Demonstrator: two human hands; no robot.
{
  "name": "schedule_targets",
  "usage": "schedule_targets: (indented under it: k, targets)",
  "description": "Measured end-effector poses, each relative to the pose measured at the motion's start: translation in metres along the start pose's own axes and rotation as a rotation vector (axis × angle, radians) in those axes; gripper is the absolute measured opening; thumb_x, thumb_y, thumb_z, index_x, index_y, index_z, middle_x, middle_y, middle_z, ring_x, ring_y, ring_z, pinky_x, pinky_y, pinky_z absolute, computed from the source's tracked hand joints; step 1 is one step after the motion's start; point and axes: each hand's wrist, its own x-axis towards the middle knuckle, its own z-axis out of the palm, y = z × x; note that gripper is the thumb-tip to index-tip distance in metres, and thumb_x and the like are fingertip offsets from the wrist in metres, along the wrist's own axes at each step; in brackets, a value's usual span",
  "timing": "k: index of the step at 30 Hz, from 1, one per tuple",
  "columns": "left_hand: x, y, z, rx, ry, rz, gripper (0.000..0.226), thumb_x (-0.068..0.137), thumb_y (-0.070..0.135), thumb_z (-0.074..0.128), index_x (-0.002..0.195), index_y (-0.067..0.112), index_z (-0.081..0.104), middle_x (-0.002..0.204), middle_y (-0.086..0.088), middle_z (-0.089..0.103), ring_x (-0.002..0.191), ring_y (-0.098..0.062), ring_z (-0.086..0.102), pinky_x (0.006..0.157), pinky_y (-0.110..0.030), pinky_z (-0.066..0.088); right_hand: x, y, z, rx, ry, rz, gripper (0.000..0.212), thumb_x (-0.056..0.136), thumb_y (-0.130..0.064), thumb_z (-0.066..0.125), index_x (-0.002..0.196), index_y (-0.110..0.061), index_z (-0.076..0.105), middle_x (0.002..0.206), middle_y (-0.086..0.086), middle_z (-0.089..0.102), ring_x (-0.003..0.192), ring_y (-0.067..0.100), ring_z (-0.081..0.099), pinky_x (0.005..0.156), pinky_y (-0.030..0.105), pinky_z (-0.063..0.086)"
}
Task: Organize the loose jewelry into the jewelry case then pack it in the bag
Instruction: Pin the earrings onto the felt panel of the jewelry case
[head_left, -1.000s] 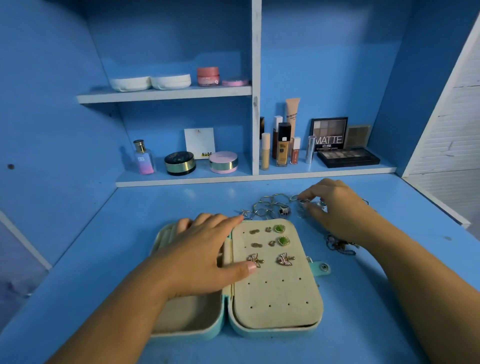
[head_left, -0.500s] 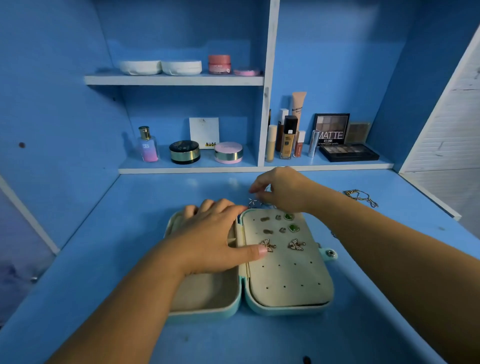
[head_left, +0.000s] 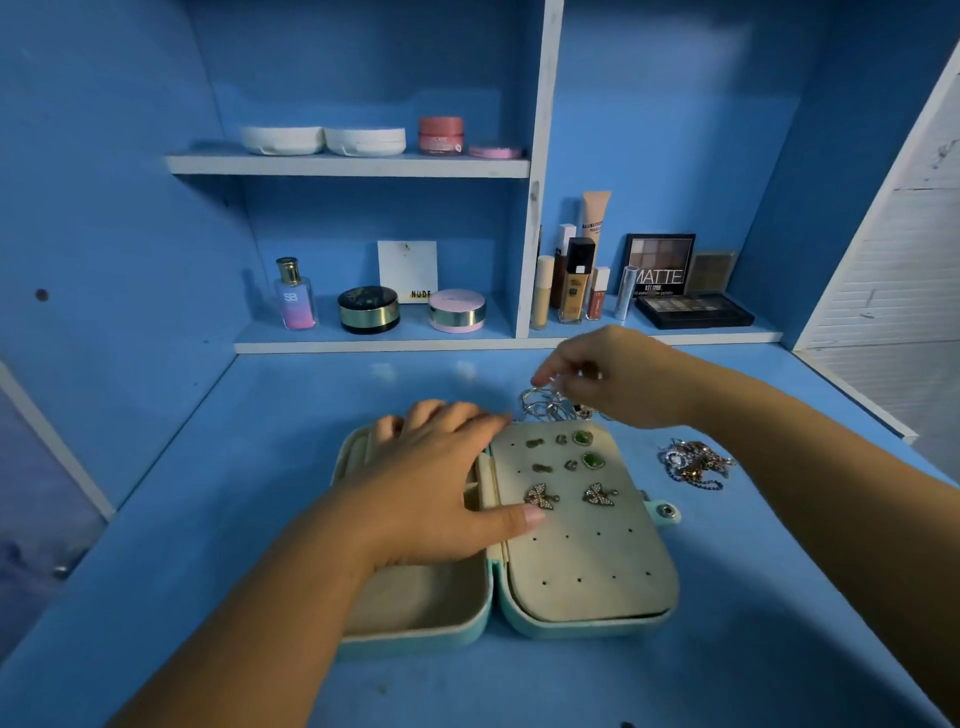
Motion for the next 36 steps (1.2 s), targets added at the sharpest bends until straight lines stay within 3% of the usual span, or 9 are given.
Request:
schedule_targets:
  k: [3,7,11,14,16,22,25,29,36]
  targets:
    - [-0.002,0.003,0.0,-0.013,0.028,0.05,0.092,0.076,0.079,0.049,0.151,0.042,0.011,0.152,0.025,0.016,0.14,0.001,0.005,0.114,-0.038,0.007,-0.029,0.004,0.0,0.178,0.025,0.011,0.016,0.092,-0.018,0.057,0.093,-0.029,0.068,0.08,0.002,0.069,0.066,0.012,0.058,0.065,0.031,0.049]
    - [0.0,0.005,0.001,-0.135,0.183,0.098,0.073,0.077,0.072,0.056,0.142,0.047,0.034,0.13,0.032,0.043,0.122,0.013,0.03,0.108,-0.032,0.024,-0.052,0.001,0.017,0.451,0.044,-0.004,0.006,0.087,-0.018,0.067,0.088,-0.023,0.07,0.074,-0.005,0.071,0.061,0.0,0.059,0.061,0.014,0.045]
    - [0.002,0.006,0.001,-0.271,0.313,0.091,0.036,0.08,0.055,0.068,0.114,0.047,0.061,0.105,0.032,0.059,0.103,0.018,0.046,0.091,-0.021,0.034,-0.059,-0.004,0.026,0.433,-0.009,-0.075,0.003,0.086,-0.02,0.068,0.087,-0.021,0.071,0.07,-0.007,0.068,0.059,0.0,0.054,0.057,0.014,0.043]
    - [0.0,0.007,0.001,-0.327,0.314,0.085,0.021,0.078,0.05,0.072,0.097,0.051,0.062,0.096,0.031,0.062,0.101,0.013,0.054,0.082,-0.003,0.034,-0.064,-0.006,0.026,0.361,-0.089,-0.13,0.005,0.088,-0.023,0.067,0.085,-0.023,0.071,0.077,-0.004,0.065,0.062,0.009,0.052,0.062,0.031,0.046]
    - [-0.003,0.009,-0.001,-0.33,0.292,0.086,0.02,0.078,0.048,0.074,0.093,0.05,0.061,0.093,0.03,0.062,0.098,0.015,0.054,0.078,0.001,0.033,-0.068,-0.006,0.025,0.338,-0.126,-0.164,0.006,0.087,-0.022,0.067,0.083,-0.024,0.072,0.079,-0.013,0.061,0.064,0.001,0.052,0.064,0.024,0.046]
    - [-0.005,0.016,-0.002,-0.306,0.226,0.126,0.018,0.078,0.042,0.077,0.094,0.042,0.069,0.088,0.026,0.064,0.098,0.013,0.053,0.079,0.001,0.032,-0.068,-0.009,0.024,0.26,-0.126,-0.149,0.009,0.081,-0.039,0.071,0.086,-0.032,0.072,0.087,-0.017,0.056,0.086,-0.001,0.052,0.072,0.015,0.04]
    - [-0.006,0.016,-0.002,-0.309,0.221,0.167,0.022,0.079,0.046,0.074,0.101,0.045,0.069,0.097,0.029,0.064,0.101,0.011,0.054,0.083,-0.001,0.034,-0.059,0.014,0.016,0.278,0.07,-0.048,0.005,0.083,-0.035,0.069,0.088,-0.035,0.069,0.088,-0.015,0.059,0.079,-0.001,0.05,0.065,0.01,0.038]
    - [-0.008,0.023,0.0,-0.371,0.16,0.226,0.022,0.082,0.052,0.067,0.104,0.052,0.066,0.102,0.033,0.063,0.104,0.009,0.056,0.086,-0.007,0.04,-0.047,0.067,0.002,0.007,0.332,0.206,0.01,0.09,-0.027,0.061,0.096,-0.034,0.066,0.095,-0.01,0.056,0.077,0.005,0.046,0.06,0.018,0.033]
    - [-0.006,0.024,0.01,-0.343,0.186,0.221,0.022,0.083,0.049,0.069,0.104,0.043,0.07,0.097,0.027,0.064,0.101,0.007,0.057,0.085,-0.011,0.042,-0.043,0.093,-0.003,-0.161,0.259,0.283,0.02,0.09,-0.013,0.058,0.1,-0.024,0.072,0.087,-0.005,0.052,0.084,0.014,0.044,0.069,0.025,0.036]
